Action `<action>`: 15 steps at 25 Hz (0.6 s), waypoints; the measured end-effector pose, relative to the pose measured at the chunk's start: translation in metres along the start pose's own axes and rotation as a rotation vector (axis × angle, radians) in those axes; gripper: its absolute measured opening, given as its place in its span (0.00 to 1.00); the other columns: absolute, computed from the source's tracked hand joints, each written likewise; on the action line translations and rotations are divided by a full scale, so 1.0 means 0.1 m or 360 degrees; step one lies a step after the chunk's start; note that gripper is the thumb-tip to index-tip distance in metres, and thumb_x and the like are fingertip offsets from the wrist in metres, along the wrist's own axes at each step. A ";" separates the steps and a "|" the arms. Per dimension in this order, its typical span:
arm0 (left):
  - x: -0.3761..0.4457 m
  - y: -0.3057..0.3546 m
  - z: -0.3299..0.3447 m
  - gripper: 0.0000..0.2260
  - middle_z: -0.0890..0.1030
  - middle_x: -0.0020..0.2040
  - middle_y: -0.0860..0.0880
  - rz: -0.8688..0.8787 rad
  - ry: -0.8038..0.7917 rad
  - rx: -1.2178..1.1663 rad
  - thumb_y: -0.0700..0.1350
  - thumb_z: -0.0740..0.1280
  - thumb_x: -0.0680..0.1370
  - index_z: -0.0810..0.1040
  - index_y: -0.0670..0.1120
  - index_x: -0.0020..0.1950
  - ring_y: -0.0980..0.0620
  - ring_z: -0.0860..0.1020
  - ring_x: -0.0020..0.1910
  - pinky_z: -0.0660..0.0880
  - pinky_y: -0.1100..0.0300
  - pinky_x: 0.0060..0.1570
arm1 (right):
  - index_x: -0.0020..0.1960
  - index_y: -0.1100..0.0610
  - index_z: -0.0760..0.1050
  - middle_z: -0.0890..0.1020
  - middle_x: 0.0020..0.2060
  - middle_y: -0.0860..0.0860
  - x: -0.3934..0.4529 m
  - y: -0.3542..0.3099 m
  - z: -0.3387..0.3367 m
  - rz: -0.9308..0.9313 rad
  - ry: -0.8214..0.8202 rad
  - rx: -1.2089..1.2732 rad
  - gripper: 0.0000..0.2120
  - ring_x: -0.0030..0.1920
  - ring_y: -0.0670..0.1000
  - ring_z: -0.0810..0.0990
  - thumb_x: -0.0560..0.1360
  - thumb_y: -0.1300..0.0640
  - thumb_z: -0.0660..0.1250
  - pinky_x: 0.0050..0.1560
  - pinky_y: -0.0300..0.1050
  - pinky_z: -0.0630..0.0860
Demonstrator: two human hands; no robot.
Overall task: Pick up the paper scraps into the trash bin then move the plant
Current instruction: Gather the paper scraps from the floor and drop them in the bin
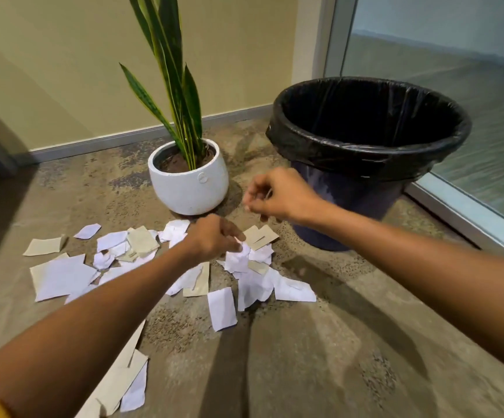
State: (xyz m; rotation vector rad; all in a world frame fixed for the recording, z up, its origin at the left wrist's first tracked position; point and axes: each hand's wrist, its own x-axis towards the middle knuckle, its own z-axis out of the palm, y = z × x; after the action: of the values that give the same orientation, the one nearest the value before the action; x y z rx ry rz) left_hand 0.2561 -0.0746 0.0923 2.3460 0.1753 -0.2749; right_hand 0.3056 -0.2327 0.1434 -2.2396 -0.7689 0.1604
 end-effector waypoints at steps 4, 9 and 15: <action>-0.06 -0.47 0.25 0.31 0.75 0.64 0.44 0.0082 -0.0389 0.0967 0.48 0.76 0.67 0.71 0.47 0.68 0.46 0.74 0.61 0.71 0.57 0.56 | 0.56 0.58 0.79 0.79 0.46 0.52 -0.10 0.54 0.50 0.0363 -0.0676 -0.0568 0.17 0.47 0.53 0.78 0.69 0.57 0.75 0.44 0.40 0.70; -0.03 -0.67 0.47 0.54 0.55 0.76 0.44 0.0112 -0.0620 0.1088 0.54 0.78 0.63 0.42 0.60 0.76 0.40 0.62 0.72 0.69 0.47 0.65 | 0.73 0.53 0.60 0.69 0.70 0.55 -0.27 0.90 0.80 0.0505 -0.1049 -0.0928 0.46 0.68 0.58 0.69 0.62 0.45 0.79 0.62 0.52 0.73; -0.03 -0.63 0.66 0.52 0.59 0.72 0.38 0.0212 -0.0637 0.1163 0.44 0.78 0.66 0.43 0.54 0.77 0.37 0.69 0.67 0.70 0.49 0.63 | 0.71 0.52 0.57 0.68 0.66 0.59 -0.33 0.86 1.10 0.0493 -0.0870 -0.0835 0.45 0.62 0.62 0.74 0.62 0.54 0.80 0.55 0.53 0.75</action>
State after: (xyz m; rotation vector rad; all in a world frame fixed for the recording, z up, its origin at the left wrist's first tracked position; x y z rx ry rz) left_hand 0.2303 -0.0768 0.0051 2.9255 -0.3313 -0.8473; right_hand 0.2836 -0.2299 0.0019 -2.8547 -0.7992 0.8311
